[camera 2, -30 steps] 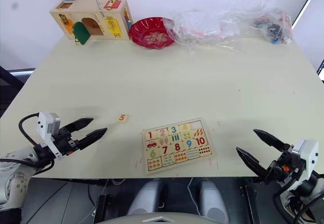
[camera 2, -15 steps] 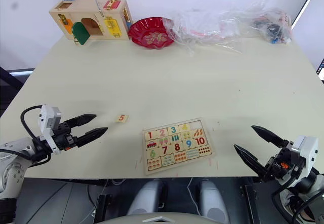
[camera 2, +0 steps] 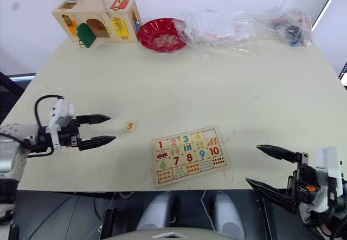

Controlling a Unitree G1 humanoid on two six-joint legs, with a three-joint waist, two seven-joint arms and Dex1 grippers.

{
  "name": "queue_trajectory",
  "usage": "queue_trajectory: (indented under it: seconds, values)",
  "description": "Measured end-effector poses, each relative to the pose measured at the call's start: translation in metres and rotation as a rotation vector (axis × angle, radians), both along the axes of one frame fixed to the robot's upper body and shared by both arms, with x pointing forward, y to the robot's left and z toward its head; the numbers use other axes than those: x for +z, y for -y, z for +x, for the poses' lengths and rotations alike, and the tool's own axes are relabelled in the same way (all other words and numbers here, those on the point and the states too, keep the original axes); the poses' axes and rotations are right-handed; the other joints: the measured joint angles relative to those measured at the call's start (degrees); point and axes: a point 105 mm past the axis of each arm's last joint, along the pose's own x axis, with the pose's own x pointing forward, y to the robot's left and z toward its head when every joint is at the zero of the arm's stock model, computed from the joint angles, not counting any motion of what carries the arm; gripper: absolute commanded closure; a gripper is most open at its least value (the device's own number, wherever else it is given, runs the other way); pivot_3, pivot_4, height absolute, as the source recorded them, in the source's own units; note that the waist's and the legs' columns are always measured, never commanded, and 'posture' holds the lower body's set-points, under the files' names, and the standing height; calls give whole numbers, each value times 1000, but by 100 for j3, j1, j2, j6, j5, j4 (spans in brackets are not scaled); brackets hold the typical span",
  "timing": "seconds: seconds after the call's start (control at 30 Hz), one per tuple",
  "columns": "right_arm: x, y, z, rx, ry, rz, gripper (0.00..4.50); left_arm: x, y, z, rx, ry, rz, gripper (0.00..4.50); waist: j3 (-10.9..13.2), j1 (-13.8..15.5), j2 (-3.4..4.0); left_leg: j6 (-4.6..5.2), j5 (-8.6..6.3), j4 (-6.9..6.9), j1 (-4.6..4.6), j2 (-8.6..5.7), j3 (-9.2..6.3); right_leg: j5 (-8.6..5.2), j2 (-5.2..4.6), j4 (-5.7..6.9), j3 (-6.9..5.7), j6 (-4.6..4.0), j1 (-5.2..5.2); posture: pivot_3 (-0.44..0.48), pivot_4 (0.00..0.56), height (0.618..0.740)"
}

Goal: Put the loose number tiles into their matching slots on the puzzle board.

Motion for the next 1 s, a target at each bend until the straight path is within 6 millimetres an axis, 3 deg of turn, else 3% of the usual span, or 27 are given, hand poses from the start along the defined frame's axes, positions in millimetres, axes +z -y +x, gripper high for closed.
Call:
queue_trajectory:
  seconds: [0.53,0.67,1.0]
  values:
    - [7,-3,2,28,27,6,0,-18,12,51,-199,0,227,138,3,-20,-17,1,0,5,-8,-3,-7,1,1,4,-4,2,-1,0,150,740]
    - [7,-5,0,27,29,11,0,-18,11,54,-206,13,246,1317,2,-21,-18,0,0,5,-7,-3,-7,2,1,5,-4,2,-1,0,150,740]
    - [5,-6,-1,7,25,11,0,-19,11,55,-231,33,276,1317,1,-22,-18,0,0,5,-6,-3,-9,2,1,7,-4,2,-1,0,150,740]
